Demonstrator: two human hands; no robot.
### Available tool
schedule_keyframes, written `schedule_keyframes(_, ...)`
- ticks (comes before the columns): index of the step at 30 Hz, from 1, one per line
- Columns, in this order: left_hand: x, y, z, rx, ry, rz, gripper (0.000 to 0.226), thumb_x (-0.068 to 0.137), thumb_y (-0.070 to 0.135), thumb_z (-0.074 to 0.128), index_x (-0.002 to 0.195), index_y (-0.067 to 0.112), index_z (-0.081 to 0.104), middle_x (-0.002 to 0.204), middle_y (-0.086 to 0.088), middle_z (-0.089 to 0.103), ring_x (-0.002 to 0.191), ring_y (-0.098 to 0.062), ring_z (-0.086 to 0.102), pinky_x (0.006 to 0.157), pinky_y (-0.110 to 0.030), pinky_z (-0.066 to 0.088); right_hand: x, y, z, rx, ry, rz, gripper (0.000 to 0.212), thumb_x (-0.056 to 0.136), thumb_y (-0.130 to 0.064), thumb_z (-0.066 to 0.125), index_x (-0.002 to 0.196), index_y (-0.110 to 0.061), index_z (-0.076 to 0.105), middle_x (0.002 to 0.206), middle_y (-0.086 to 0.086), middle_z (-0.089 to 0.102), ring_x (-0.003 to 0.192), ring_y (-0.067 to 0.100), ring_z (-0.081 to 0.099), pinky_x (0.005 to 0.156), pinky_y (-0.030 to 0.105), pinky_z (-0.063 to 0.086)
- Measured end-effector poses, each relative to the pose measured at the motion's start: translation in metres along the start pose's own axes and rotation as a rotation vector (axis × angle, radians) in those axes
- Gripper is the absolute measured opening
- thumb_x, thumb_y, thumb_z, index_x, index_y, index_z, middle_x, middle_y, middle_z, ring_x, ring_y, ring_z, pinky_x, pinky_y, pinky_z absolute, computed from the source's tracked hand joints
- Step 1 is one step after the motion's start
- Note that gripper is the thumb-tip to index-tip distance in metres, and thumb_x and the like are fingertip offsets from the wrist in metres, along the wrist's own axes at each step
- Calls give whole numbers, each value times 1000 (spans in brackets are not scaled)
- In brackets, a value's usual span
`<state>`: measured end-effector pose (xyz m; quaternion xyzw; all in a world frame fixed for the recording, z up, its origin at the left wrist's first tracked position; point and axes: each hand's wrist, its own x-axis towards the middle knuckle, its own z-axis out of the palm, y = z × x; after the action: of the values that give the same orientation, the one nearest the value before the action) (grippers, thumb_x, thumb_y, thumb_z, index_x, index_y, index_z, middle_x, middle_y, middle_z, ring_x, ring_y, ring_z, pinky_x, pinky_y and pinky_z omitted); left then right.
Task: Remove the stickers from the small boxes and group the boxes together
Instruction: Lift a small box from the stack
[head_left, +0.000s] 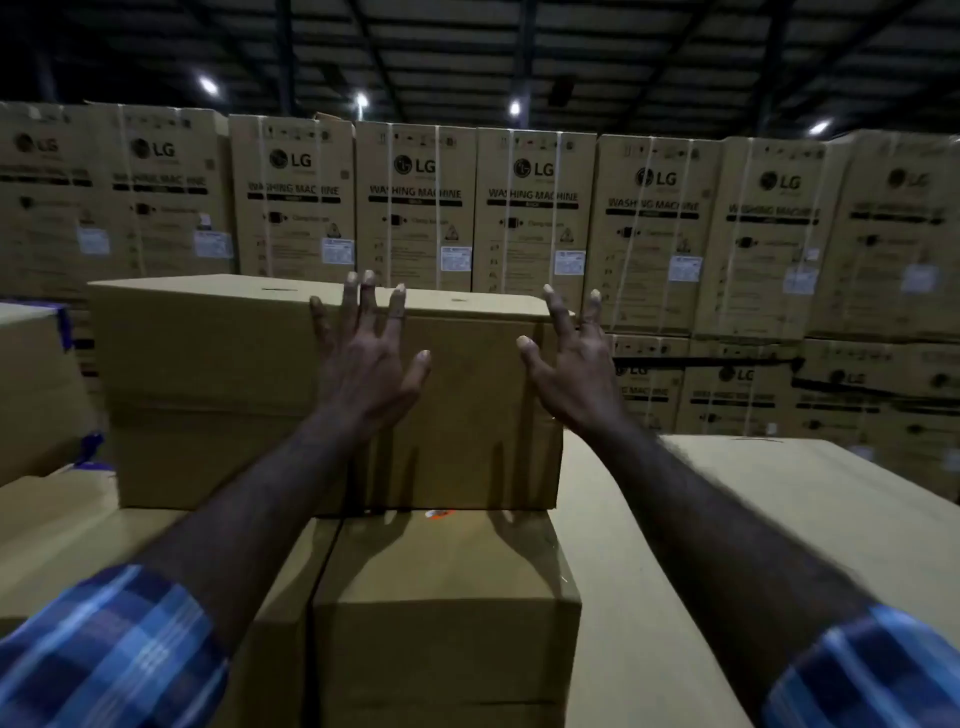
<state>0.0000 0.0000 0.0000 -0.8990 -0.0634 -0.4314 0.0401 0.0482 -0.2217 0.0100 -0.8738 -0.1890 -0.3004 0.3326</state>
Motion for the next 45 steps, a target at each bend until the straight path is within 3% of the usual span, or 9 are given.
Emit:
schedule_keyframes(7, 5, 0, 7, 50, -23, -20, 83, 86, 67, 12, 154, 19, 10, 160, -16, 5, 145, -30, -21, 112, -56, -18, 7, 9, 5, -23, -58, 36, 56, 97, -57, 36, 150, -44, 19, 163, 5, -7, 145, 39, 15, 107, 59, 31)
schedule_keyframes(13, 2, 6, 12, -28, 34, -4, 83, 87, 65, 20, 151, 14, 22, 159, -17, 15, 147, -30, -16, 115, -52, -14, 2, 14, 13, -49, -47, 51, 60, 95, -63, 32, 148, -48, 10, 162, 9, 9, 142, 40, 24, 104, 62, 37)
schedule_keyframes(18, -1, 1, 5, -146, 151, 19, 66, 91, 60, 27, 134, 14, 46, 155, -19, 26, 148, -33, -3, 117, -55, -4, -15, 11, 17, -129, 23, 6, 65, 93, -65, 34, 148, -47, 5, 161, 14, 12, 139, 41, 29, 100, 59, 41)
schedule_keyframes(25, -22, 5, 0, -429, 305, -18, 44, 95, 50, 38, 112, 13, 52, 156, -21, 23, 147, -36, 6, 116, -58, 7, -48, 6, 12, -113, 196, -84, 59, 96, -58, 36, 148, -39, 18, 154, 18, 29, 135, 38, 38, 93, 48, 48)
schedule_keyframes(30, -54, 15, -14, -637, 514, -79, 31, 96, 36, 51, 103, 7, 59, 154, -21, 28, 141, -37, 27, 114, -34, 23, -81, 5, 9, -30, 308, -140, 51, 96, -58, 34, 143, -38, 30, 149, 15, 39, 132, 34, 42, 93, 46, 51)
schedule_keyframes(33, -72, 19, -27, -768, 636, -218, 35, 93, 34, 58, 117, 10, 50, 148, -10, 41, 125, -27, 45, 95, -25, 37, -99, 2, 8, 93, 403, -157, 42, 96, -53, 39, 135, -36, 41, 154, 11, 33, 139, 30, 35, 99, 37, 41)
schedule_keyframes(37, -80, 20, -37, -1006, 500, -515, 57, 91, 38, 63, 135, 9, 43, 126, 1, 54, 108, -9, 54, 79, -14, 47, -102, -4, 3, 329, 435, -138, 28, 96, -45, 45, 119, -31, 51, 153, 8, 37, 144, 23, 29, 102, 27, 36)
schedule_keyframes(40, -78, 22, -35, -1038, 371, -587, 53, 91, 47, 58, 131, 14, 52, 114, -1, 63, 98, -13, 59, 73, -21, 46, -95, -10, -1, 397, 439, -94, 27, 95, -42, 49, 114, -24, 55, 129, 9, 56, 116, 15, 52, 79, 0, 35)
schedule_keyframes(45, -81, 43, -41, -1104, 391, -573, 47, 91, 40, 61, 127, 13, 50, 111, 1, 60, 98, -13, 59, 68, -15, 46, -90, -8, -13, 370, 464, -21, 44, 90, -47, 50, 130, -27, 53, 134, 6, 49, 111, 8, 46, 76, 6, 35)
